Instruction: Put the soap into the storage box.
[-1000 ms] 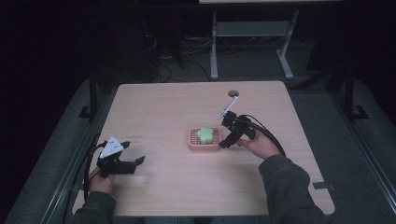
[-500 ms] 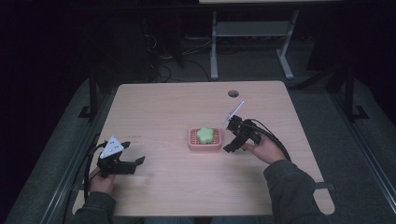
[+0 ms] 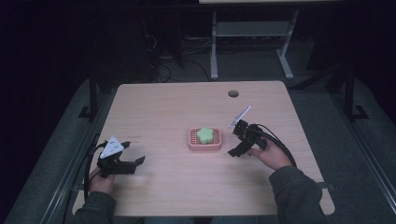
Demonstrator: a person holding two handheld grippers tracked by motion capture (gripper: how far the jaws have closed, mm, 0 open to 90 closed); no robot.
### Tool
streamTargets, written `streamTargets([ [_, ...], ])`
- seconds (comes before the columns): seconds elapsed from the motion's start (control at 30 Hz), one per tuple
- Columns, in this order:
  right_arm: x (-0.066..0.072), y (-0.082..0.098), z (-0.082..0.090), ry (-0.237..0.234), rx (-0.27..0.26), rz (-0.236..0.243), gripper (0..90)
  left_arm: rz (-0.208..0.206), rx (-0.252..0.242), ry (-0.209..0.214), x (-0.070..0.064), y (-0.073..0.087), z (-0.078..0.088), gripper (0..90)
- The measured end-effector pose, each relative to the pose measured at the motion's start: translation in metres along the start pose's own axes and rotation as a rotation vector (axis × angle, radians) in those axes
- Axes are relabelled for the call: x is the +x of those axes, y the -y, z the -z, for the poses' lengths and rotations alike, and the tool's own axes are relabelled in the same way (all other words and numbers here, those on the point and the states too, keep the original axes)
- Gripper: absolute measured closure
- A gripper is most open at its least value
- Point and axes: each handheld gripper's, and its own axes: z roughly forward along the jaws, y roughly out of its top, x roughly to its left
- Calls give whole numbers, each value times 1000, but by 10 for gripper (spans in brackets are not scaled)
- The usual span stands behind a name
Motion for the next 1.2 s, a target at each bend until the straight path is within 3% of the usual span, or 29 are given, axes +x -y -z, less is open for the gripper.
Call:
streamTargets([
  [0.4,4,19,6,-5,-24,-17,205,-10,8,0,0,0,0,144],
  [0.57,4,30,4,-4,-8,-34,204,-9,12,1,-1,0,-1,144],
  [1.2,5,64,9,-1,-62,-87,201,-11,16,-2,-1,1,-2,144],
])
